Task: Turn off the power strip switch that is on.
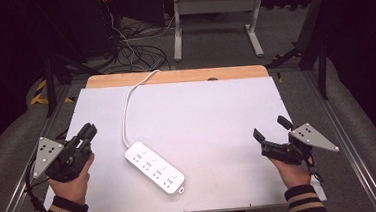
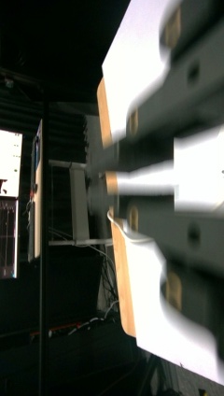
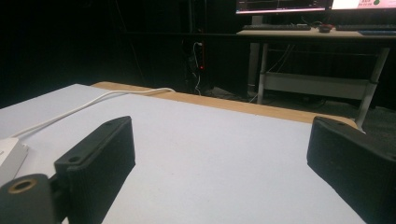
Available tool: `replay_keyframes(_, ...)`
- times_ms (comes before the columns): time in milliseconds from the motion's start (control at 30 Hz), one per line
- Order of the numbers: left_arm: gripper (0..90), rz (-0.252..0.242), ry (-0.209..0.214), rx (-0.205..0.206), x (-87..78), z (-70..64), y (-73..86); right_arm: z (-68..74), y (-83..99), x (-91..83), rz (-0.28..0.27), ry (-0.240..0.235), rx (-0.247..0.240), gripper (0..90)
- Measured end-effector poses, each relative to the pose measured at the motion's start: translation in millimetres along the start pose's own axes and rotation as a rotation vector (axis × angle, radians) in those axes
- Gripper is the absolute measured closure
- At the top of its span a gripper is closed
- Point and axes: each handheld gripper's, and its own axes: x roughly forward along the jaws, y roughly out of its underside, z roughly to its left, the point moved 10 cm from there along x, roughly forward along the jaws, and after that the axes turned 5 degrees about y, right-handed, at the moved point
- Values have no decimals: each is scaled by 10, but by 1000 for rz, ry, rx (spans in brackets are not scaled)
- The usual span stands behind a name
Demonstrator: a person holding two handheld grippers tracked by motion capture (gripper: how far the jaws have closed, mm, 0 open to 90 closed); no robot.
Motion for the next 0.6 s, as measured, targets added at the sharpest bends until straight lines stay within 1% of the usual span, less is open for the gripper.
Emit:
replay_keyframes(33, 363, 4, -12, 0, 54, 25, 32, 0, 2, 4, 1, 0, -2, 83)
replay_keyframes(67, 238, 4, -12, 0, 54, 25, 32, 0, 2, 4, 1, 0, -2, 83)
replay_keyframes(100, 126, 12, -24, -10, 83, 47, 52, 8, 6, 7, 4, -2, 3, 83)
replay_keyframes(133, 92, 18, -26, -21, 99, 63, 69, 5, 10, 9, 6, -1, -3, 83)
replay_keyframes(167, 92, 7, -25, -26, 105, 77, 71, 5, 10, 9, 6, -1, -3, 83)
replay_keyframes(200, 73, -1, -33, -29, 107, 95, 72, 7, 11, 10, 6, -1, -2, 83)
replay_keyframes(233, 51, 1, -47, -26, 105, 116, 74, 7, 14, 11, 7, -1, -3, 83)
replay_keyframes(267, 51, 3, -55, -22, 105, 130, 77, 7, 14, 11, 7, -1, -3, 83)
replay_keyframes(367, 51, 0, -65, -31, 101, 150, 79, 6, 14, 12, 8, -1, -2, 83)
replay_keyframes(600, 52, 4, -69, -38, 107, 159, 88, 6, 16, 13, 9, -1, -3, 83)
